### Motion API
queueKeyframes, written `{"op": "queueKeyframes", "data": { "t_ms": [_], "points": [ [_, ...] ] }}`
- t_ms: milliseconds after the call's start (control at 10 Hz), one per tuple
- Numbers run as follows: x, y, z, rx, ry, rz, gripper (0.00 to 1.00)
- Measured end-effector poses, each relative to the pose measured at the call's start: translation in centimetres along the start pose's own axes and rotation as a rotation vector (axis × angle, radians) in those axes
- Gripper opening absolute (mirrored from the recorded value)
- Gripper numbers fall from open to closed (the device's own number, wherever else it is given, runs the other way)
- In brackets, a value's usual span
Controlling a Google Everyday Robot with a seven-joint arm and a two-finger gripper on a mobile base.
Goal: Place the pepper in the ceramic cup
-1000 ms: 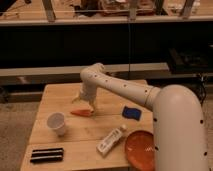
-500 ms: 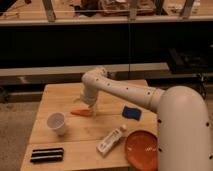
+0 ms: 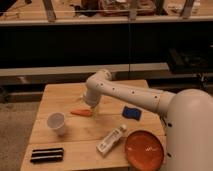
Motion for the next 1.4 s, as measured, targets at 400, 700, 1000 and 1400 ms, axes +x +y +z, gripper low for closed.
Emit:
{"op": "queueKeyframes", "data": {
  "t_ms": [400,700,1000,1400],
  "points": [
    [0.7,-0.5,0.6,-0.041,0.018,0.104,0.80],
    [0.0,-1.3,0.8,-0.060,0.012,0.070,0.80],
    [-0.5,-1.3,0.9,-0.071,-0.014,0.050,0.80],
    [-0.4,-1.3,2.6,-0.105,-0.036,0.062,0.80]
  ]
}}
